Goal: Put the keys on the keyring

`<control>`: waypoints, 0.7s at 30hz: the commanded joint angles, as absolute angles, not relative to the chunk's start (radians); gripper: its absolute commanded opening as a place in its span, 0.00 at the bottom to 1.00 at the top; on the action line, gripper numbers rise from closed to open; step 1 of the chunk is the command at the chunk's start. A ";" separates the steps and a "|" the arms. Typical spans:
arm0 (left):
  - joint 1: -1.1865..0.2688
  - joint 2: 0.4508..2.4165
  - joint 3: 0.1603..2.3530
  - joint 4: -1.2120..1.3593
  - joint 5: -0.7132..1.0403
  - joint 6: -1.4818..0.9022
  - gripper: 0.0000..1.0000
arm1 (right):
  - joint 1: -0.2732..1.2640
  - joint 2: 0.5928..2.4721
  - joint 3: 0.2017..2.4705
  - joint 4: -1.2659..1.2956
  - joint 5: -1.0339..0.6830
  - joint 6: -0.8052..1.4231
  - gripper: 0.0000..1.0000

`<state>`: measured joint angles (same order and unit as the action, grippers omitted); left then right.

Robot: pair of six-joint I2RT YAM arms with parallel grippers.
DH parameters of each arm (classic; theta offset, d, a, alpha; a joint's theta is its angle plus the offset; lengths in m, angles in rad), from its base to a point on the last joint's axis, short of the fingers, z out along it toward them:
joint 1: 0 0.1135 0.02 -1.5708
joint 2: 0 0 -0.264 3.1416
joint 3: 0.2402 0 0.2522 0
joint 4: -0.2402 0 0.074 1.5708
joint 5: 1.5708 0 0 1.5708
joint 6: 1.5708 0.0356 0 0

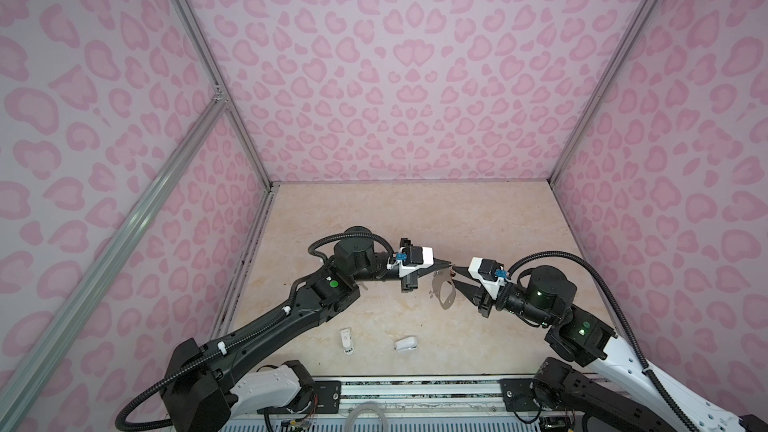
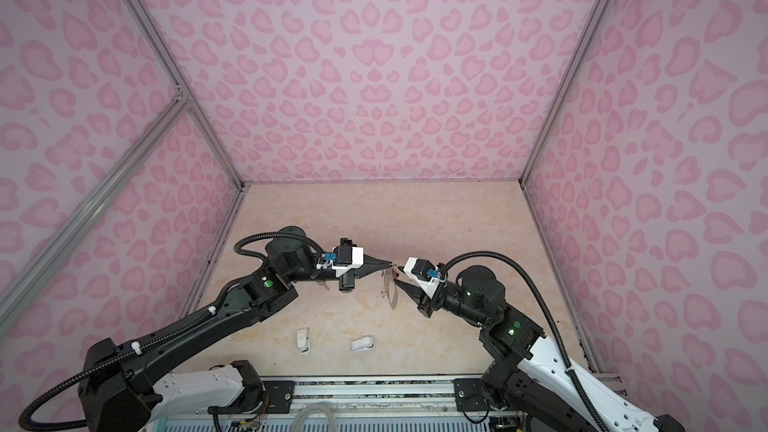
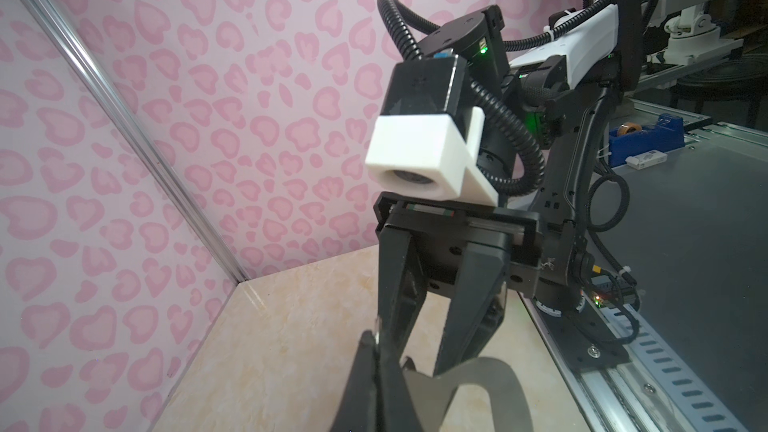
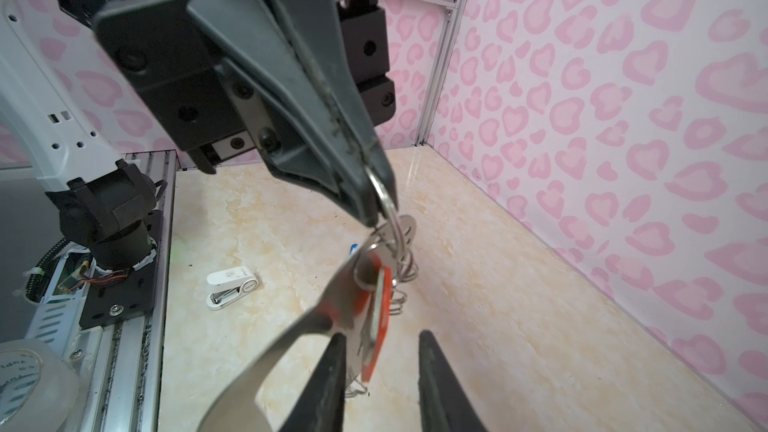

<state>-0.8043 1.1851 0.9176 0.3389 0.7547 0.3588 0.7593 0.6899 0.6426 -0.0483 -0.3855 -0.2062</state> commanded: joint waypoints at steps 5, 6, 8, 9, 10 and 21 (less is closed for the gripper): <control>-0.802 1.186 0.914 0.387 0.769 0.347 0.03 | 0.761 0.703 0.647 0.022 -0.399 -0.215 0.30; -0.803 1.186 0.914 0.387 0.770 0.347 0.03 | 0.760 0.703 0.648 0.026 -0.400 -0.215 0.29; -0.802 1.187 0.916 0.387 0.770 0.348 0.03 | 0.761 0.703 0.646 0.031 -0.400 -0.216 0.28; -0.803 1.190 0.917 0.386 0.772 0.347 0.03 | 0.760 0.706 0.646 0.034 -0.399 -0.215 0.28; -0.803 1.191 0.918 0.387 0.774 0.347 0.03 | 0.759 0.710 0.647 0.034 -0.399 -0.215 0.27; -0.801 1.189 0.921 0.348 0.725 0.381 0.03 | 0.759 0.734 0.689 -0.041 -0.375 -0.253 0.00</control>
